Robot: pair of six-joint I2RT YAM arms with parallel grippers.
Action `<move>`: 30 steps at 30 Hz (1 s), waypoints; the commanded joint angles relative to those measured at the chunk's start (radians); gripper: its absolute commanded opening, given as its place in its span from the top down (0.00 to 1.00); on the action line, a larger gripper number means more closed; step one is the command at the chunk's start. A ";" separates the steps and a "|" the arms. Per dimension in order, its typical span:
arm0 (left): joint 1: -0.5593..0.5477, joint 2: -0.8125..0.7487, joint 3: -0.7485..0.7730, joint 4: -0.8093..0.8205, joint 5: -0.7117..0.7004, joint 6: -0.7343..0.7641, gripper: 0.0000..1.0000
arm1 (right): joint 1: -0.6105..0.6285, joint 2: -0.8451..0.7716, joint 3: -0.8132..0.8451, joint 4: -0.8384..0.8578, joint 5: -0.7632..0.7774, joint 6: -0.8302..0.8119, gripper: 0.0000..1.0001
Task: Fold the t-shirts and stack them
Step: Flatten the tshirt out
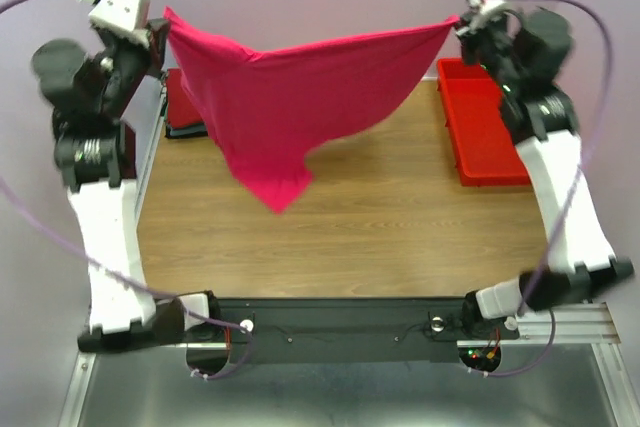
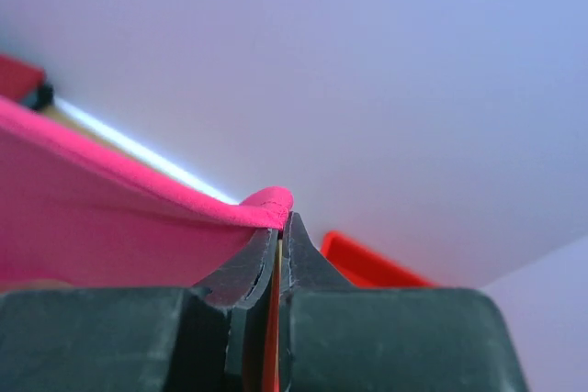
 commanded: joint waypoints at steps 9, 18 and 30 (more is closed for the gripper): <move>-0.003 -0.446 -0.065 0.104 -0.080 -0.055 1.00 | -0.045 -0.502 -0.051 -0.108 0.149 0.011 1.00; -0.003 -0.401 0.137 -0.032 -0.074 -0.008 1.00 | -0.066 -0.471 0.094 -0.139 0.139 -0.037 1.00; -0.008 -0.362 -0.547 -0.120 0.100 0.132 1.00 | -0.062 -0.382 -0.473 -0.121 -0.061 -0.162 1.00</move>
